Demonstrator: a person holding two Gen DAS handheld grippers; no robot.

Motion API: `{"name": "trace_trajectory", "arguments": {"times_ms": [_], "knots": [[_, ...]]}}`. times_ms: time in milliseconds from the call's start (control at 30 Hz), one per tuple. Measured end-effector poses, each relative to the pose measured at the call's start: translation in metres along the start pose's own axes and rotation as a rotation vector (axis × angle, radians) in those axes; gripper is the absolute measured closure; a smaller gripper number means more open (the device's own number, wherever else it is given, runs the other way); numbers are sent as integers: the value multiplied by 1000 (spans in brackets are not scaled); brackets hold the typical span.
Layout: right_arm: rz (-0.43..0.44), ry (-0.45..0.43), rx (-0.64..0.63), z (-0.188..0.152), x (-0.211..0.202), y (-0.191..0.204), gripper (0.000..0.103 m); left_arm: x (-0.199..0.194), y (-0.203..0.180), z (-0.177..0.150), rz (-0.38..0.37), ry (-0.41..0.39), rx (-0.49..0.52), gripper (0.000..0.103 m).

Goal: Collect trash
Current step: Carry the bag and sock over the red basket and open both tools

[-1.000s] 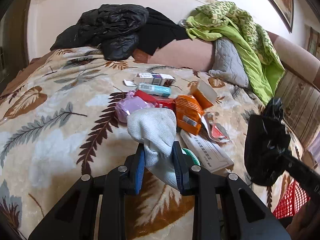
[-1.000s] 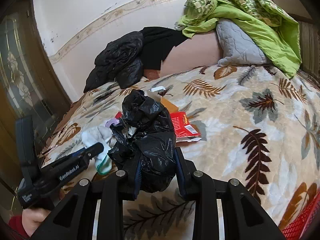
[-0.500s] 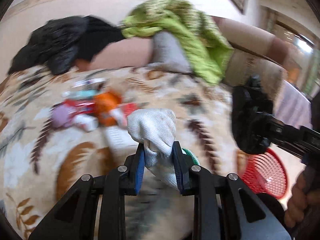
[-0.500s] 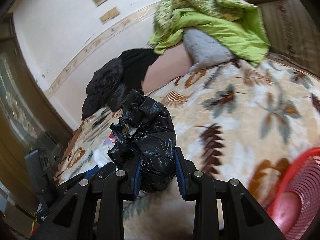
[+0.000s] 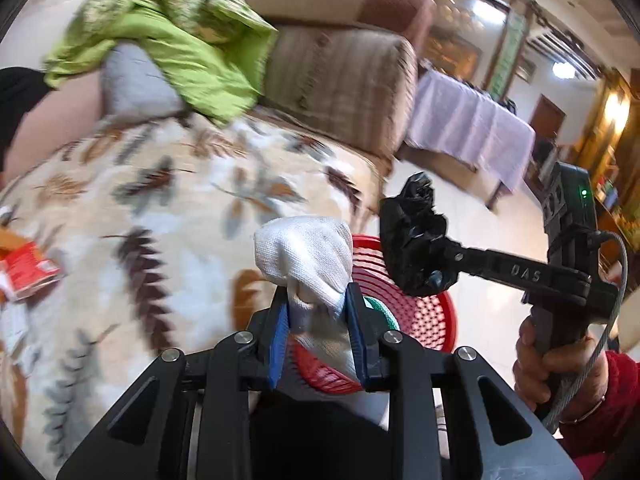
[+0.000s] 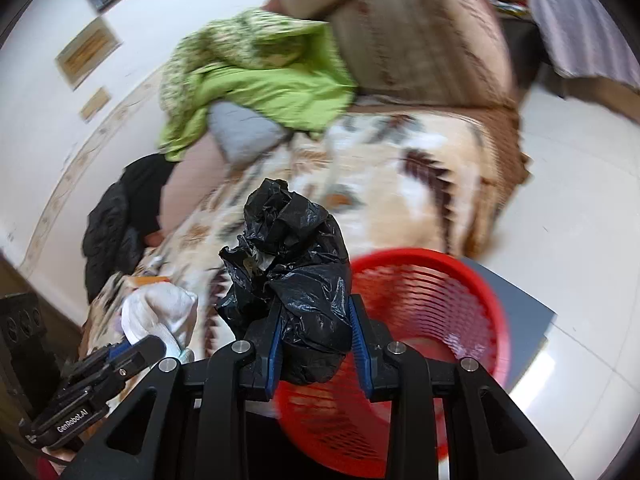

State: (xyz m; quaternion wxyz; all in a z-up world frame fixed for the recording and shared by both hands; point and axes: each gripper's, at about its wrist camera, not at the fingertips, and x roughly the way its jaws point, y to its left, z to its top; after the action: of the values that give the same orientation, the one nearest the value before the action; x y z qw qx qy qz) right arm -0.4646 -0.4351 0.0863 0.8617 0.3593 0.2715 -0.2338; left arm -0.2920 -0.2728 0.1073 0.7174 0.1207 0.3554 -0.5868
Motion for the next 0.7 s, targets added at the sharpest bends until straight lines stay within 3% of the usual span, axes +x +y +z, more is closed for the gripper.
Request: {"name": "trace_trajectory", "arguments": {"times_ms": [67,167,233,333,500,700], "knots": [[-25,10,25,-1,2,-12,68,22,-12,4,-12,37,18,76],[-60,26,45,1,6,-25,58,42,-22,6,-13,78,13,64],[-77,13,56,1,2,-32,47,45,-23,7,-12,88,-1,62],[-80,-14,38,4,-4,-31,47,34,-19,8,9,60,-23,51],[-14,-31,28,8,-10,-18,47,4,-16,11,55,11,-47,51],[128,-41,-57,8,-23,33,46,-58,-10,6,153,-70,-68,49]]}}
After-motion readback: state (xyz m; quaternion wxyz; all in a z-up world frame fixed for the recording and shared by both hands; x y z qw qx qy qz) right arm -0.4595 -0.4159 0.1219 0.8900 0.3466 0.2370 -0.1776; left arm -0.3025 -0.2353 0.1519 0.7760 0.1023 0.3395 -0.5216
